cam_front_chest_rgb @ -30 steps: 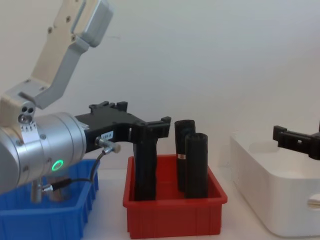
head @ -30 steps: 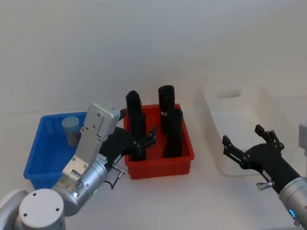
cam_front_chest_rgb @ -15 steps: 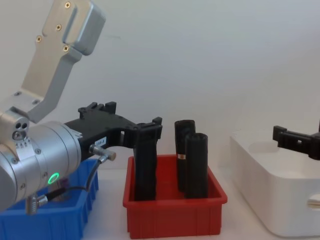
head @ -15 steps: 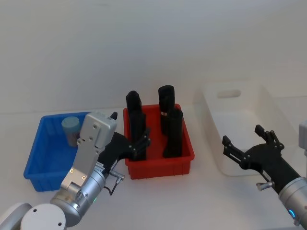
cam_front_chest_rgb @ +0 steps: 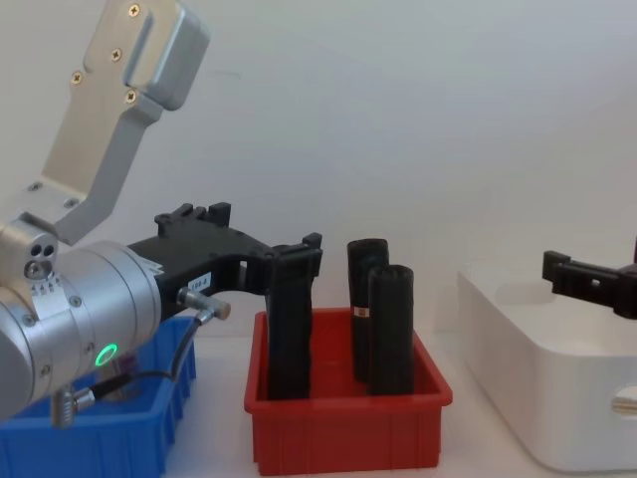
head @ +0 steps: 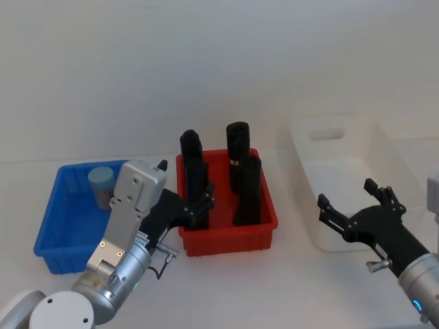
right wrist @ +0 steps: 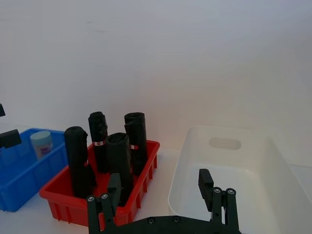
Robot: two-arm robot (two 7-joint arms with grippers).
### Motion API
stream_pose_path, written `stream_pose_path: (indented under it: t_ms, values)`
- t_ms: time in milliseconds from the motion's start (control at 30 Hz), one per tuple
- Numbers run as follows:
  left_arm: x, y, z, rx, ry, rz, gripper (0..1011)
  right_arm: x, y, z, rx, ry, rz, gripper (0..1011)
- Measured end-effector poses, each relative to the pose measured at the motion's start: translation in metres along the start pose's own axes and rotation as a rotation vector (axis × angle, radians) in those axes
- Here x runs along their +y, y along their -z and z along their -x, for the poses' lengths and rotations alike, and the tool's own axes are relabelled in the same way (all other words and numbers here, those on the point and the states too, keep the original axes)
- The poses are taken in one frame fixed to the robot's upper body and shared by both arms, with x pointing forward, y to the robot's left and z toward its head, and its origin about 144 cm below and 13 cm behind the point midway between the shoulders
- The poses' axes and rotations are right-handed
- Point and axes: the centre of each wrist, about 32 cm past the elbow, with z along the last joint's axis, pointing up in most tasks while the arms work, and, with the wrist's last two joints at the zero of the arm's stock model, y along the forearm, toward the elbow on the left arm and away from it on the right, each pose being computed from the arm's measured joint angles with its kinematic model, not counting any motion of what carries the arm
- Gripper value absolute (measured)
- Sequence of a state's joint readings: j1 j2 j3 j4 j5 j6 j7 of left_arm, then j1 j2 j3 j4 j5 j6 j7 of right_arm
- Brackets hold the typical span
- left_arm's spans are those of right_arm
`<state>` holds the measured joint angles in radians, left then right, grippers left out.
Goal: Pick the cotton swabs from the blue box and place them into the white box.
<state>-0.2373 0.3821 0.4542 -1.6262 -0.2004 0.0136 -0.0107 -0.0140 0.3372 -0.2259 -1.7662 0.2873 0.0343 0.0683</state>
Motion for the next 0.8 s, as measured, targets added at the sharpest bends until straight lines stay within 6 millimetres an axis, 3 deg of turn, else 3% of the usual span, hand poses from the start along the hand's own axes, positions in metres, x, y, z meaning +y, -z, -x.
stream_pose_path:
  t_ms: [367, 800]
  values:
    - [0.0, 0.0, 0.0, 0.0, 0.0, 0.0, 1004, 0.011, 0.005, -0.005, -0.006, -0.02, 0.019, 1002]
    - [0.0, 0.0, 0.0, 0.0, 0.0, 0.0, 1004, 0.043, 0.015, -0.015, -0.037, -0.089, 0.045, 1001]
